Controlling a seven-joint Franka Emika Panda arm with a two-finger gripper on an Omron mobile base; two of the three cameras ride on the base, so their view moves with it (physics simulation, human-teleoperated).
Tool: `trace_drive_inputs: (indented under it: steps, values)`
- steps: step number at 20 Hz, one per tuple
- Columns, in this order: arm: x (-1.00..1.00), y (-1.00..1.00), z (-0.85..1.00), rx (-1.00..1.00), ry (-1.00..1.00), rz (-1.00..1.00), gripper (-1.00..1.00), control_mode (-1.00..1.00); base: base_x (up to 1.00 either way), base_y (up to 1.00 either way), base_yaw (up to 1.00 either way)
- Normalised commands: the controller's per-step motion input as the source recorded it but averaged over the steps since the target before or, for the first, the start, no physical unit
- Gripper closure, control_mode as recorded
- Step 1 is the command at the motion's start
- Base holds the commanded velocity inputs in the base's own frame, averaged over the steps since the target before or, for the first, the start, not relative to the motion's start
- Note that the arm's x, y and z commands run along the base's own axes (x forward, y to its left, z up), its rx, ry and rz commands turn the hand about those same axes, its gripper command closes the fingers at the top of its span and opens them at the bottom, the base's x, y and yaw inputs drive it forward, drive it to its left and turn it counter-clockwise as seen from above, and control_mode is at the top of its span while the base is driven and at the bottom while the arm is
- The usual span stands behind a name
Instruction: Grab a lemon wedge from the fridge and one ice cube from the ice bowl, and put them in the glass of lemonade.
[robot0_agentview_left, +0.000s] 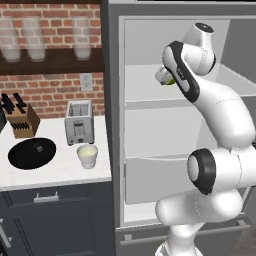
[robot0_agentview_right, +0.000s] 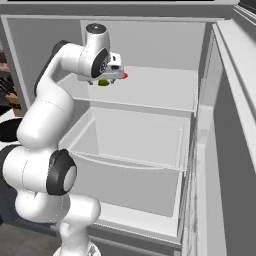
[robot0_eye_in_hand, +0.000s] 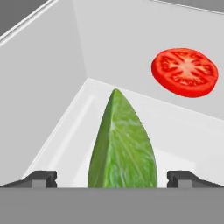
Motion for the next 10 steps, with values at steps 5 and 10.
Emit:
trace_drive_inputs:
  steps: [5, 10]
  values:
    - [0.00, 0.00, -0.21, 0.00, 0.02, 0.00, -1.00, -1.00, 0.00, 0.00, 0.00]
    - [0.00, 0.01, -0.03, 0.00, 0.03, 0.00, 1.00, -1.00, 0.00, 0.00, 0.00]
